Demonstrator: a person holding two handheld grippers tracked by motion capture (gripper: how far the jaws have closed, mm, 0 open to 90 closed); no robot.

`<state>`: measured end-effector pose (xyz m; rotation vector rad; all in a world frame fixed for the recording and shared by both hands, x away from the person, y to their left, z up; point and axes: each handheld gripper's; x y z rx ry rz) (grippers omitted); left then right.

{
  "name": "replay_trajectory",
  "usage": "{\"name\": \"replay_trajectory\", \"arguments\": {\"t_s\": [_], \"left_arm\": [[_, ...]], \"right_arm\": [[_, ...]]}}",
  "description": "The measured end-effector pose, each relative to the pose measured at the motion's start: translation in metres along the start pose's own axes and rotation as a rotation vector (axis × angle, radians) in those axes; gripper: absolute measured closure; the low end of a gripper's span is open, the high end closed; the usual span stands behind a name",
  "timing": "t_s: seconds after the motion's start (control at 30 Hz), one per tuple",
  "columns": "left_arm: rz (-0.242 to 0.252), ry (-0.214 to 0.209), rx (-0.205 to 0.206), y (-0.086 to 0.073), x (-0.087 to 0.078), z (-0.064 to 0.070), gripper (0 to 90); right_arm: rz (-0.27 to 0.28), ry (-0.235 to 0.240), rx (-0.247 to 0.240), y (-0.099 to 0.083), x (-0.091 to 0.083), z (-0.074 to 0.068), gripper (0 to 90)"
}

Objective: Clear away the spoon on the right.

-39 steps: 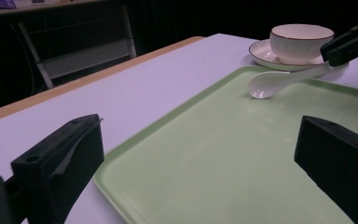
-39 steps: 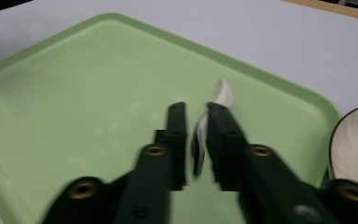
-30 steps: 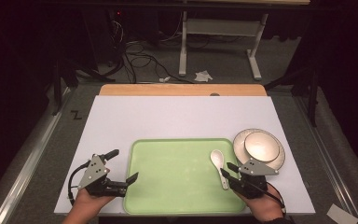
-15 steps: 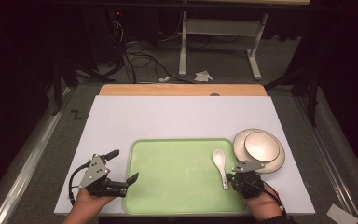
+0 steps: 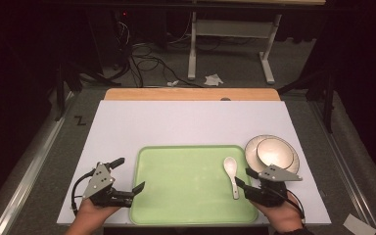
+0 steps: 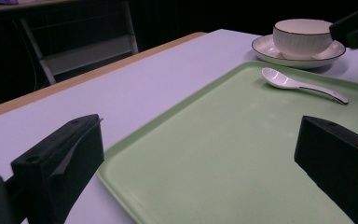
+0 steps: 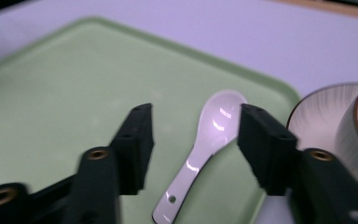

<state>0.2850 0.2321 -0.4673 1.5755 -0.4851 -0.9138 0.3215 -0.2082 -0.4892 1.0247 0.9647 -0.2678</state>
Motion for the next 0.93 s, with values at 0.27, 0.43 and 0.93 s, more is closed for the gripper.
{"name": "replay_trajectory", "arguments": {"t_s": [0.27, 0.43, 0.93], "left_arm": [[0.001, 0.004, 0.001, 0.000, -0.001, 0.000, 1.7], [-0.008, 0.005, 0.007, -0.001, -0.001, 0.000, 0.0], [-0.029, -0.021, 0.011, -0.002, 0.003, 0.002, 0.0]], "right_arm": [[0.035, -0.010, 0.009, 0.002, -0.006, 0.000, 6.1], [0.253, 0.043, 0.085, 0.005, -0.032, 0.011, 1.0], [0.467, 0.051, 0.165, -0.014, -0.060, 0.037, 1.1]]}}
Point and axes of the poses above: each handheld gripper's, and its own axes: x roughly forward along the jaws, y roughly out of its top, z roughly to its right, and after that the axes turned 8 degrees about -y, right-handed
